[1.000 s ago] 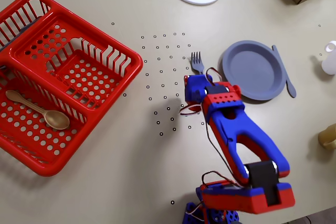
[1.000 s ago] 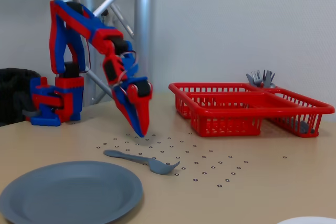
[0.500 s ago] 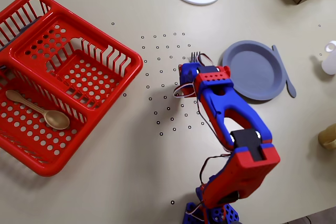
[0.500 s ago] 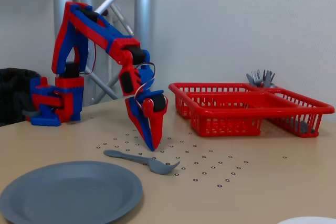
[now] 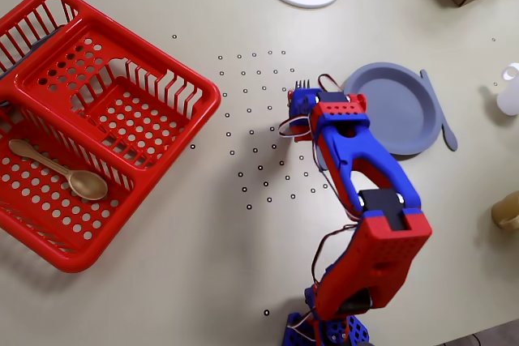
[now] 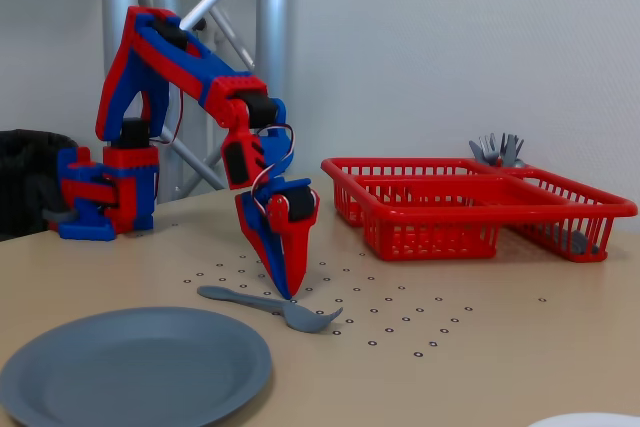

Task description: Push the fork on the left side of the plate

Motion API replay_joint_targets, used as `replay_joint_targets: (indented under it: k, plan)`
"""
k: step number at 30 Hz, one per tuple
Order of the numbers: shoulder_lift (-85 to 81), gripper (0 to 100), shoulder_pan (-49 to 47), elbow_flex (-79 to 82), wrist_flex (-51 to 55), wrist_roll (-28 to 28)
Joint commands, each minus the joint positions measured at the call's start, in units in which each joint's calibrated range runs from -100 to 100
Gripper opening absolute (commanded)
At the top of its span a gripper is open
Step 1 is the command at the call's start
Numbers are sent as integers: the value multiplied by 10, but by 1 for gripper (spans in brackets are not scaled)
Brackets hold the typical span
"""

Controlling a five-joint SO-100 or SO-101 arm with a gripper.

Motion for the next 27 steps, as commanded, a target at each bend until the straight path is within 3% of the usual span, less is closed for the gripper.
replay_joint_targets:
  k: [1, 27]
  plan:
    - [-13, 0, 16, -28, 6, 8]
    - [-8, 0, 73, -56, 6, 37]
